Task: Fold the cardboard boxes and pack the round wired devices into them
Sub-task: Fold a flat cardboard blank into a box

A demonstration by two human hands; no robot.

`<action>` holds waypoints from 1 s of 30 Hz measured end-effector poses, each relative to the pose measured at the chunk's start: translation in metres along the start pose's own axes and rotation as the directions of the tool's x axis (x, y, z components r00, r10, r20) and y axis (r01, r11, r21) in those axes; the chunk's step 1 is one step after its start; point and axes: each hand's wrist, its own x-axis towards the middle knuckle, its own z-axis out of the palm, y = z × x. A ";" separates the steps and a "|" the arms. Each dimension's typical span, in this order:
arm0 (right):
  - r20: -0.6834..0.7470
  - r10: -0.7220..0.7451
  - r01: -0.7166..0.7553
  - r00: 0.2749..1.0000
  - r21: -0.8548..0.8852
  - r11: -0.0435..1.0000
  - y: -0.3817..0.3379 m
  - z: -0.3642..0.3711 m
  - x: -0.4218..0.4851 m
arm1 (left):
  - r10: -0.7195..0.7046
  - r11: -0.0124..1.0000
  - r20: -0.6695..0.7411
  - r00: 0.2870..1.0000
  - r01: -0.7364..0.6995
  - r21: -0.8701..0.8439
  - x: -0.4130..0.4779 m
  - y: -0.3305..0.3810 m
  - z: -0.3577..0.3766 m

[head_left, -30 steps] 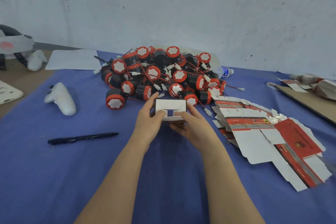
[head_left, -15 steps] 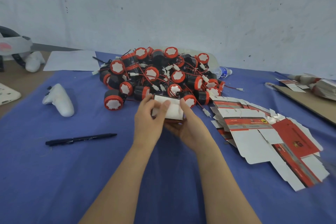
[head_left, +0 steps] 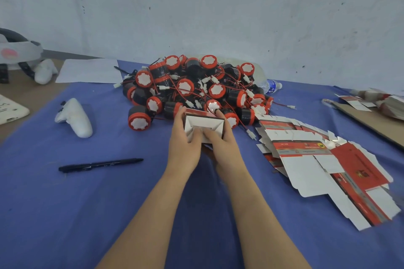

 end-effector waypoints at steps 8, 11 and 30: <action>0.082 0.035 -0.048 0.996 0.168 0.985 -0.007 -0.004 0.002 | -0.166 0.934 0.043 0.985 0.171 -0.315 0.001 0.016 0.000; 0.021 -0.048 0.047 0.999 0.049 0.998 -0.008 -0.003 0.001 | -0.229 0.951 0.059 0.972 0.237 -0.200 0.004 0.013 -0.003; 0.272 -0.131 0.257 0.953 -0.503 0.825 -0.022 0.000 -0.011 | -0.434 0.473 0.369 0.822 0.556 -0.684 0.011 0.008 -0.023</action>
